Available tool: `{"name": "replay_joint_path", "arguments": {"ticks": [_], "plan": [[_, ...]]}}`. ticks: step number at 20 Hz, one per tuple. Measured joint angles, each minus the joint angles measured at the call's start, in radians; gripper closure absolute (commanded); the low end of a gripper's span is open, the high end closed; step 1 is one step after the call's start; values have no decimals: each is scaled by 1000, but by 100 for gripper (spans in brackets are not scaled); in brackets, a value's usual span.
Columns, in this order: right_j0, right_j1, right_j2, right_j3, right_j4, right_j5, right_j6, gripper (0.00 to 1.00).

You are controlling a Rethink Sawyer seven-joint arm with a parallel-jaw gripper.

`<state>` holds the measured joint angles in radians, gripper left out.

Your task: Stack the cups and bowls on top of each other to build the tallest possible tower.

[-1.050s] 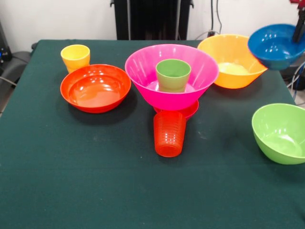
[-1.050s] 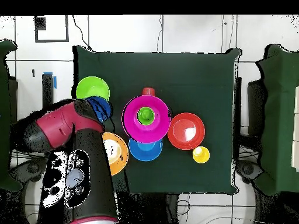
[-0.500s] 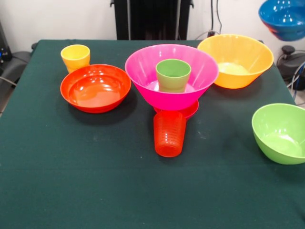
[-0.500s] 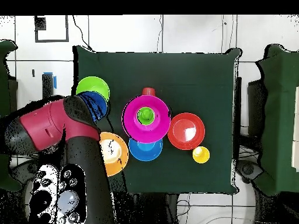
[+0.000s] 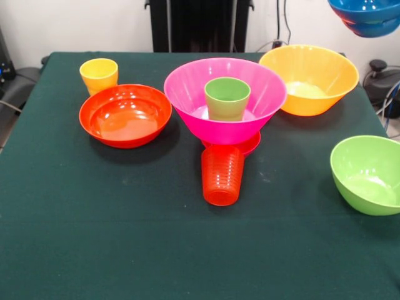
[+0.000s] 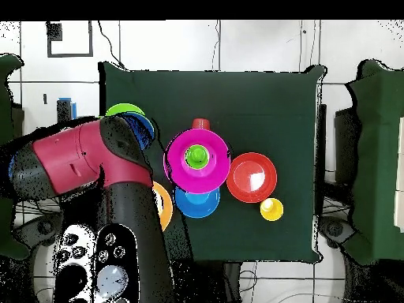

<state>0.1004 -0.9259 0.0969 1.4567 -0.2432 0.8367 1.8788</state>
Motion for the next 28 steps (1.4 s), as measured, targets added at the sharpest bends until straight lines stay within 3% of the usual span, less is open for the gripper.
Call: {"name": "replay_joint_path", "arguments": {"ticks": [9, 17, 28], "plan": [[-53, 0, 36, -67, -4, 19, 0, 100], [-102, 4, 85, -139, -8, 92, 0, 100], [-174, 31, 147, -172, -18, 93, -23, 100]]}}
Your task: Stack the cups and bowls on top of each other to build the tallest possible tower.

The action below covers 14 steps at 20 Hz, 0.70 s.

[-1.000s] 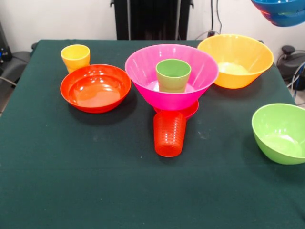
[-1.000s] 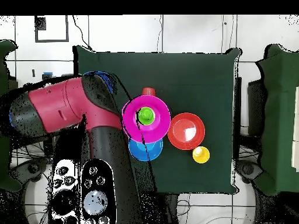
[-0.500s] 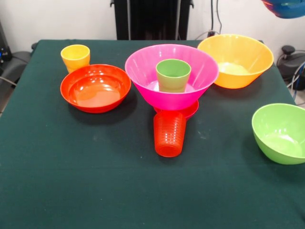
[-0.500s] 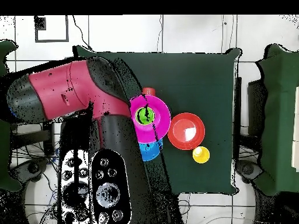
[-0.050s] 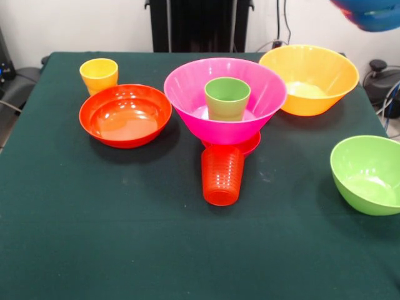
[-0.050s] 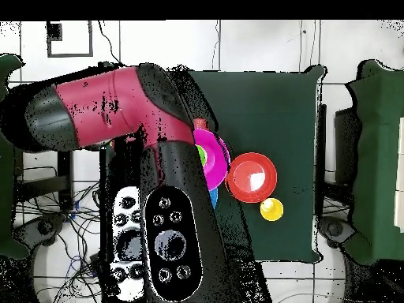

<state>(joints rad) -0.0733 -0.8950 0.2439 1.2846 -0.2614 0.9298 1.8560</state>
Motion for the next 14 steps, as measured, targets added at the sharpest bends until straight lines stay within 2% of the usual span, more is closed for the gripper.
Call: {"name": "replay_joint_path", "arguments": {"ticks": [14], "plan": [[-82, 50, 71, 0, -41, 0, -40, 100]]}}
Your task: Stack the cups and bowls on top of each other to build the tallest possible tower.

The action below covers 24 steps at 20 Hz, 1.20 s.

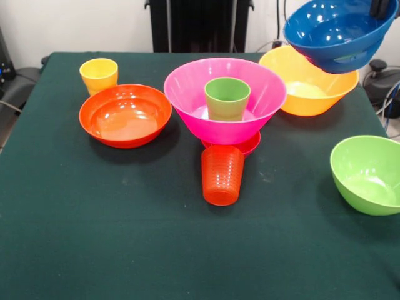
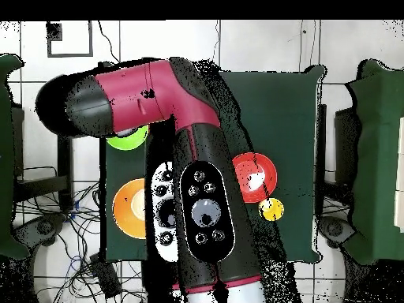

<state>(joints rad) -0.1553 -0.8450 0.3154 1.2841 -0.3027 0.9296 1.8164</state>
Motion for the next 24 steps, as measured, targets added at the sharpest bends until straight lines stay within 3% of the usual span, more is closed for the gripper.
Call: {"name": "replay_joint_path", "arguments": {"ticks": [24], "plan": [[-103, -16, 68, 31, -10, 0, -1, 100]]}}
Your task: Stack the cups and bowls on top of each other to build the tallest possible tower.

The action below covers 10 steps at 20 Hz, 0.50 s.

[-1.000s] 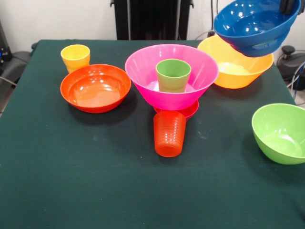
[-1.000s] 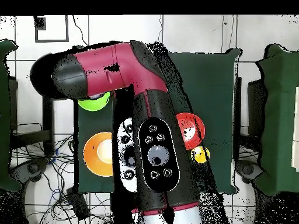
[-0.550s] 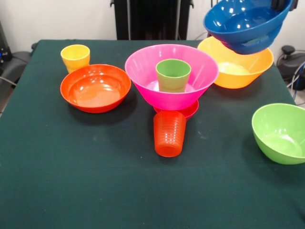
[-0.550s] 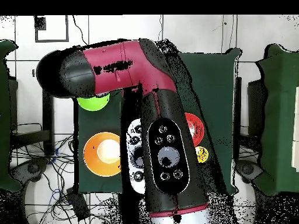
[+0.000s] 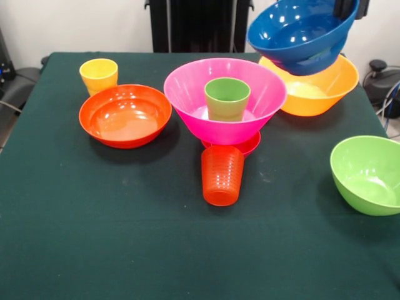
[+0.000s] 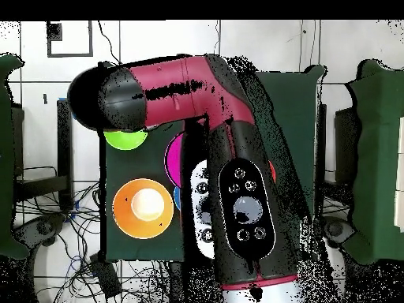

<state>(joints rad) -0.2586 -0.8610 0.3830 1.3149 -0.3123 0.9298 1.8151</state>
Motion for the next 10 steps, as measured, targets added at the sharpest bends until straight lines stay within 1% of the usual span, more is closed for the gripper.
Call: {"name": "replay_joint_path", "arguments": {"ticks": [10], "plan": [[-50, -1, 30, 64, -5, 0, 0, 100]]}}
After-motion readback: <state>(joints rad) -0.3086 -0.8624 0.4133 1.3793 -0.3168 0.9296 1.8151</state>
